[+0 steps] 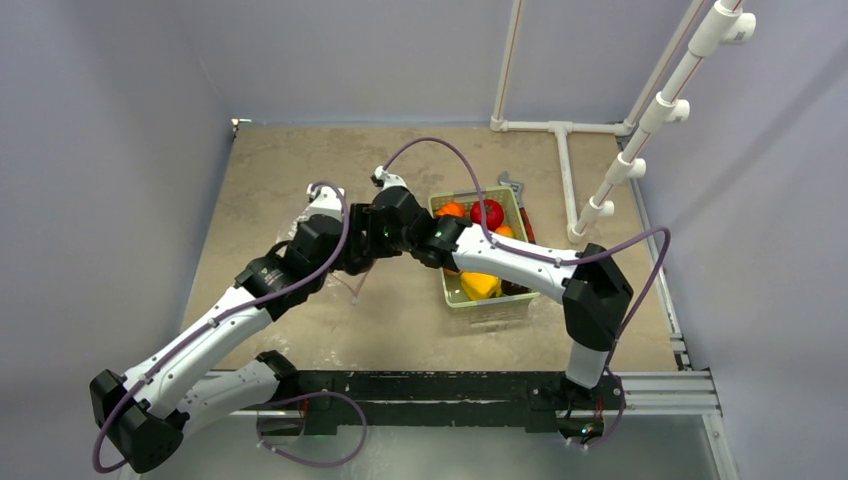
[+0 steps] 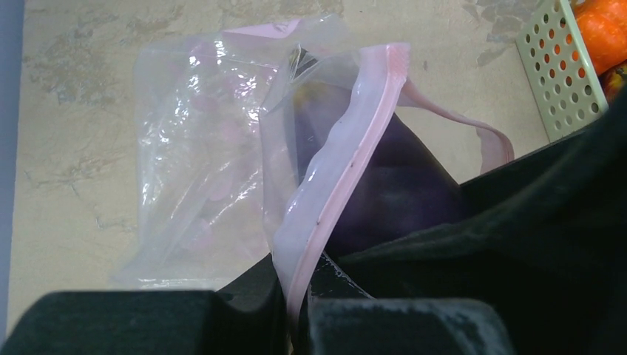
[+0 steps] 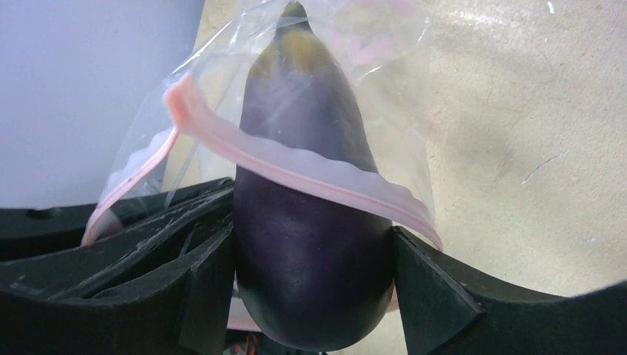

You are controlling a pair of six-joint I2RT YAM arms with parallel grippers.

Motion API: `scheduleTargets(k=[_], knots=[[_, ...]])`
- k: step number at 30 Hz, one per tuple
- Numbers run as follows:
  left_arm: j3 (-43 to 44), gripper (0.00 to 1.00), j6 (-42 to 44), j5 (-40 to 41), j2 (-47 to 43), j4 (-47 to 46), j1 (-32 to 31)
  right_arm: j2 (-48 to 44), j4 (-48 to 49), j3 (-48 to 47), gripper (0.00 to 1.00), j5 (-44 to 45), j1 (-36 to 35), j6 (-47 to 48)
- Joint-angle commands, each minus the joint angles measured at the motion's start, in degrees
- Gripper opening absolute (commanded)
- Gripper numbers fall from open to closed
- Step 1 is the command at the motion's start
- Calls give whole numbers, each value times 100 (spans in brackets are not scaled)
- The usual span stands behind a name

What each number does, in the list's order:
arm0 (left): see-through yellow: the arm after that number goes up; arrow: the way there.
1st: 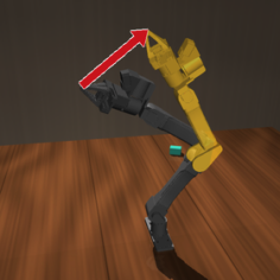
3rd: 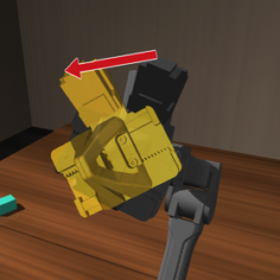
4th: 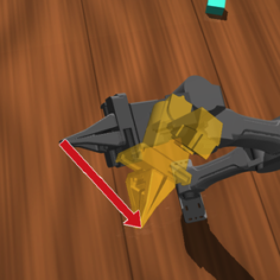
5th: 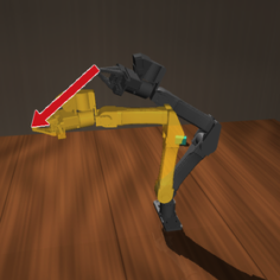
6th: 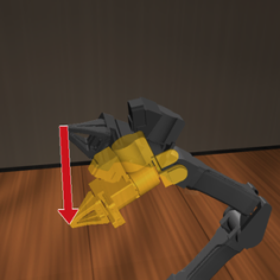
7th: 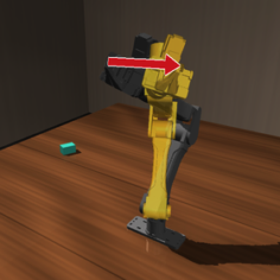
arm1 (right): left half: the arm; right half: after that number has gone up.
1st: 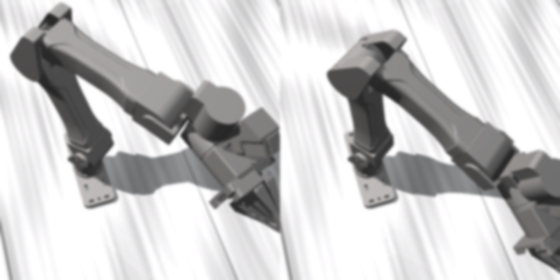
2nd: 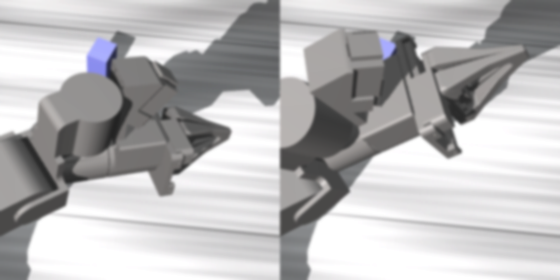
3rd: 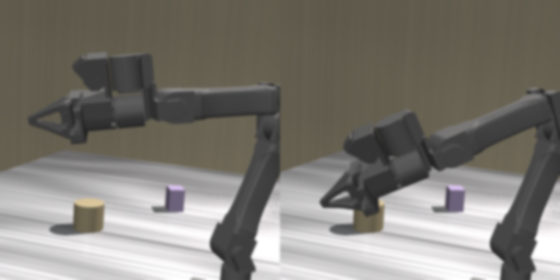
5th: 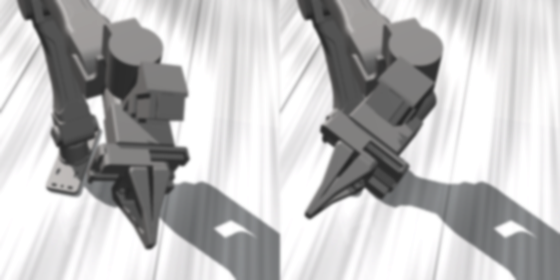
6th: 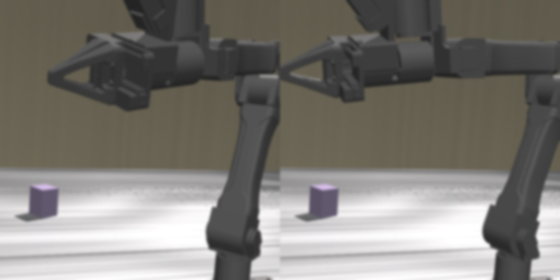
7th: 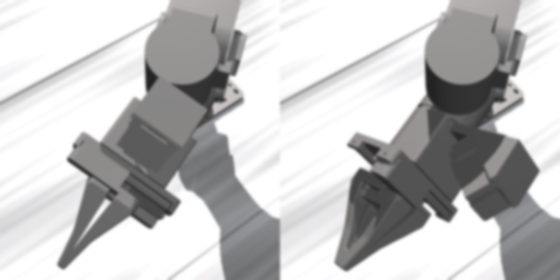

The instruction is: Place the food in the zip-top bag and seal the zipper

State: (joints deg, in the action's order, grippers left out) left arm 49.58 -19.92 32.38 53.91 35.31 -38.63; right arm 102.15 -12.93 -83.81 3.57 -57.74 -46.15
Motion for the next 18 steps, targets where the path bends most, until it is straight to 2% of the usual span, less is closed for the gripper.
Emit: scheduleTargets(k=[1,5,8,18], knots=[[-13,0,5,-27,-206,-162,18,20,398,-244,75,248,-10,-257],[12,0,11,37,-249,-169,22,-34,485,-192,86,227,-10,-258],[35,0,-11,163,-253,-132,26,-92,472,-164,91,220,-10,-197],[25,0,-68,314,-229,-88,22,-771,164,221,89,572,-9,-105]])
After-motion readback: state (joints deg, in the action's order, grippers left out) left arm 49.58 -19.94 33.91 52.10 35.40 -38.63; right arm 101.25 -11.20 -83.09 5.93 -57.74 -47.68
